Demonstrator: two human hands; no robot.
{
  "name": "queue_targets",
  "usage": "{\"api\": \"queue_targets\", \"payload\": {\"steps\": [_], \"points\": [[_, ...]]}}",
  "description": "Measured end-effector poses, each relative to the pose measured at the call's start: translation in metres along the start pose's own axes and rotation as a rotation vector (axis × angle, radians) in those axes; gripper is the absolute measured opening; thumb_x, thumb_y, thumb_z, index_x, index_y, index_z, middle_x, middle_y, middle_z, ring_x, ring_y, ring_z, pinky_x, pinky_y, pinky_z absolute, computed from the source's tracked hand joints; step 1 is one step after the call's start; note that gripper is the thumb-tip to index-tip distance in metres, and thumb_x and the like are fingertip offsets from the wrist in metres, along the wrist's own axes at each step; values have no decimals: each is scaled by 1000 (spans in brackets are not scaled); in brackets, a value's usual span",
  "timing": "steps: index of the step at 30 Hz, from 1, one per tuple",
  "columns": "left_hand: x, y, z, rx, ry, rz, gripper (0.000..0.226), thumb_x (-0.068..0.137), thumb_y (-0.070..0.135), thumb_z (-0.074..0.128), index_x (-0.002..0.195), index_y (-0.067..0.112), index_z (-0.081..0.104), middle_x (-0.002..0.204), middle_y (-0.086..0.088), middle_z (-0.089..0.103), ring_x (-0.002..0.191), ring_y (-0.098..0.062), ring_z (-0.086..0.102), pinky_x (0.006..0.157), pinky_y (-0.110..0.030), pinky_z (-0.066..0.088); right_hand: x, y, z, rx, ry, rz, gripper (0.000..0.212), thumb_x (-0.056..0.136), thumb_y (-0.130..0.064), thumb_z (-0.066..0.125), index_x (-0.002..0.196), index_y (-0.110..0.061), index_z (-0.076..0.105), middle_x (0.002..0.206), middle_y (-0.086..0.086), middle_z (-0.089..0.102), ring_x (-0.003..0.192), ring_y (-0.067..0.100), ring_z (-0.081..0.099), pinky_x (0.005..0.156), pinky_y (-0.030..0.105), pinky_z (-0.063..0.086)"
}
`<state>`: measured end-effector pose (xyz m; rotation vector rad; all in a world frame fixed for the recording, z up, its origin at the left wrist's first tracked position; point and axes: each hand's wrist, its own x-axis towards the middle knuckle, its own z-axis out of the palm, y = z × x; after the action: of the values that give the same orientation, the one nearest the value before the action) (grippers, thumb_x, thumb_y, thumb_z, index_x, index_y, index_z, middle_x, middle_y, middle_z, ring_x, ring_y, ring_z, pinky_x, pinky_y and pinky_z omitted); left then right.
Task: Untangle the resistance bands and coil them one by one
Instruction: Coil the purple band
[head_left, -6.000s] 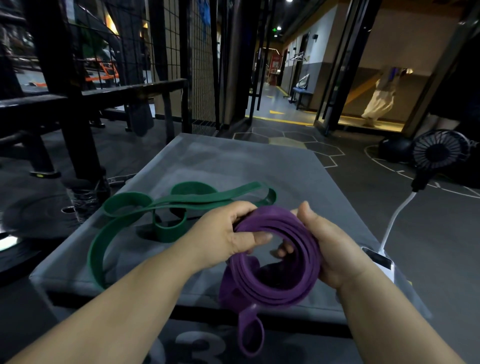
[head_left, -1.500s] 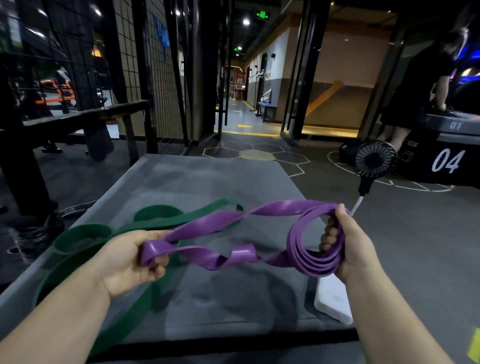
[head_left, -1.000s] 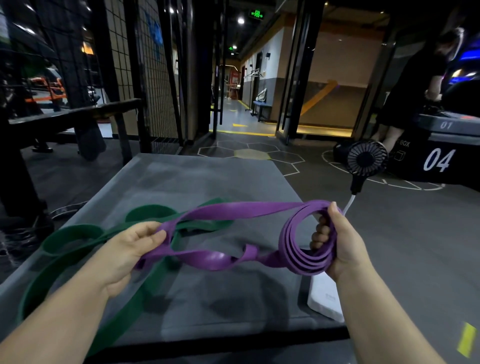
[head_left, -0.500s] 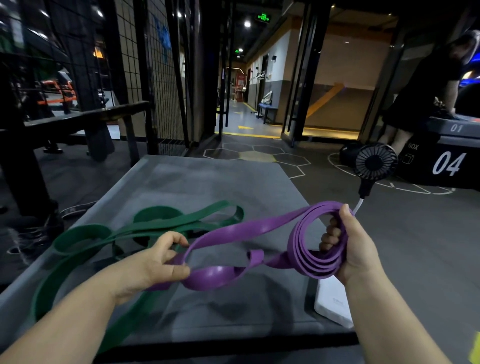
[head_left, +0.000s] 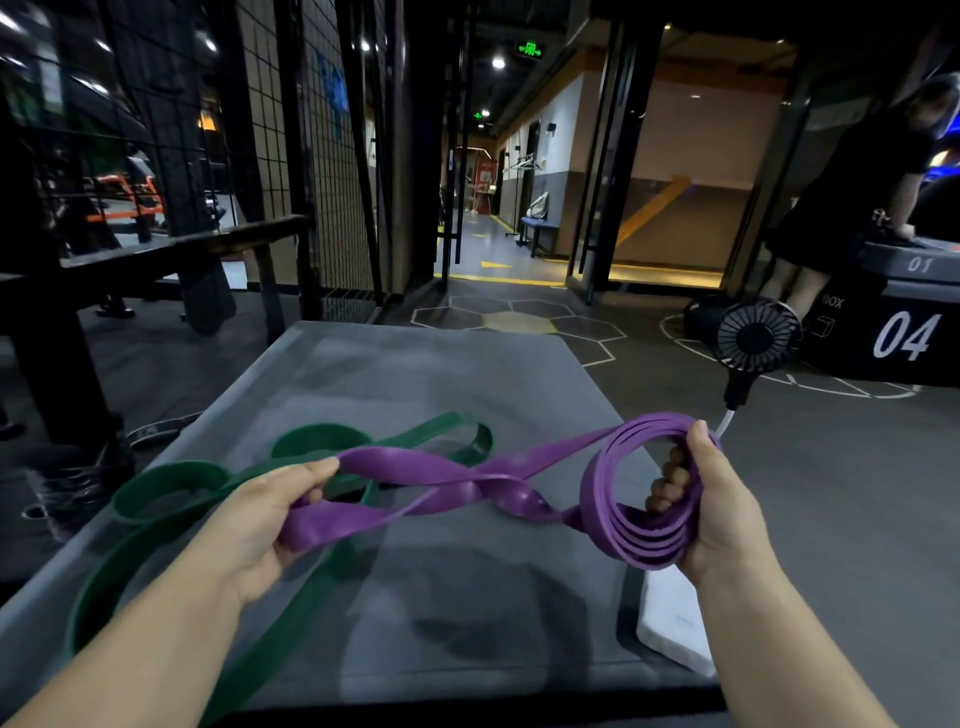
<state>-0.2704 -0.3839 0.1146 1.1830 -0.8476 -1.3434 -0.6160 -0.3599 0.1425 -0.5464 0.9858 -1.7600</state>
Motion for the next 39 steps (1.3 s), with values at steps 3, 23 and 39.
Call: {"api": "queue_targets", "payload": {"steps": [3,23,39], "points": [[0,0,-3,45,26,-53,22,84,9,65,68,14,51,43,4,51,33,-10,49,38,-15,44,-2,1,3,1,-13,4,34,90,-44,63,68,-20,52,50,-6,38,40,10,37,39,18,35],[-13,5,-7,-277,-280,-293,26,70,8,75,95,16,70,76,-18,62,39,-21,58,35,-24,50,-4,-1,2,-32,-284,-94,30,82,-38,54,68,-16,39,53,-5,31,41,7,30,40,18,31],[-18,1,9,-309,-283,-98,36,57,-2,84,88,-8,68,84,-20,68,68,-21,72,61,-26,60,-5,13,3,-190,-443,-155,28,88,-27,61,74,-14,40,53,-4,36,45,10,34,43,19,36]]}}
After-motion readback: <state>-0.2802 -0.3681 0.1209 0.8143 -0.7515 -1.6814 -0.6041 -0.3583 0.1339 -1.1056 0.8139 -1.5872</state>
